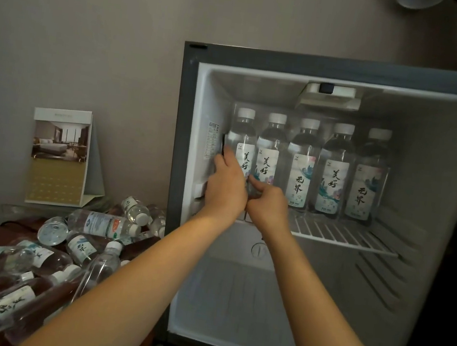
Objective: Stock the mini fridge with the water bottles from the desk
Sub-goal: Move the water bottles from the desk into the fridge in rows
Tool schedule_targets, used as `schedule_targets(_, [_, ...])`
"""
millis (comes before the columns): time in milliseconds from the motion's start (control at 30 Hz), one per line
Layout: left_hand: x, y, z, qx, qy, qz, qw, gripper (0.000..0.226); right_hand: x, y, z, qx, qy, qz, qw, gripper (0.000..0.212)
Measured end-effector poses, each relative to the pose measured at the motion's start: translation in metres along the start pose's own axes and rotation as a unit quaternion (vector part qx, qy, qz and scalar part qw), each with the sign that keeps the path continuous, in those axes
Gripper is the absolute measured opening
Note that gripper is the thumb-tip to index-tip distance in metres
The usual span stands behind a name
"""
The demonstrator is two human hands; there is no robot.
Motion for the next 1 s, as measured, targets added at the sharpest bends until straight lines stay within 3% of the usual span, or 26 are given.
schedule_targets(133, [0.001,-0.005,0.011,0.023,0.046,0.022,0.998,0.073,-0.003,-0.007,0.003,0.031,-0.004,0.012,0.999,0.056])
schedule_targets(233, [0.007,-0.009,0.017,0.069,0.076,-0.032,0.994,0.086,-0.005,-0.007,0.004,0.032,-0.008,0.014,0.999,0.059])
schedule_targets(300, [0.011,-0.01,0.019,0.091,0.085,-0.073,0.99,0.084,-0.005,-0.007,0.003,0.032,-0.007,0.013,0.999,0.062])
schedule_targets(400, [0.017,-0.012,0.021,0.107,0.089,-0.092,0.986,0.074,-0.006,-0.007,0.004,0.032,-0.003,0.011,0.999,0.062])
schedule_targets(633, [0.017,-0.018,0.005,0.121,0.076,-0.053,0.988,0.083,-0.006,-0.007,0.003,0.016,0.005,-0.01,1.0,0.057])
schedule_targets(733, [0.01,-0.008,-0.011,0.13,0.017,-0.007,0.991,0.069,-0.002,0.003,-0.003,-0.017,-0.005,0.008,1.0,0.042])
schedule_targets(867, [0.016,0.028,-0.054,0.095,-0.053,-0.069,0.992,0.04,0.005,0.018,-0.037,-0.092,0.01,0.181,0.979,0.022])
schedule_targets(1000, [0.061,0.063,-0.116,0.066,-0.051,-0.123,0.989,0.025,0.002,-0.009,-0.093,-0.052,0.003,0.256,0.965,0.025])
Point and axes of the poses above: each hand's wrist, its own z-axis towards the middle knuckle, its own y-axis out of the back of the hand, x = y × z, the point moved 6 cm from there along z, towards the middle knuckle, and after that the axes turned 4 degrees about -z, right-handed, at the moved point
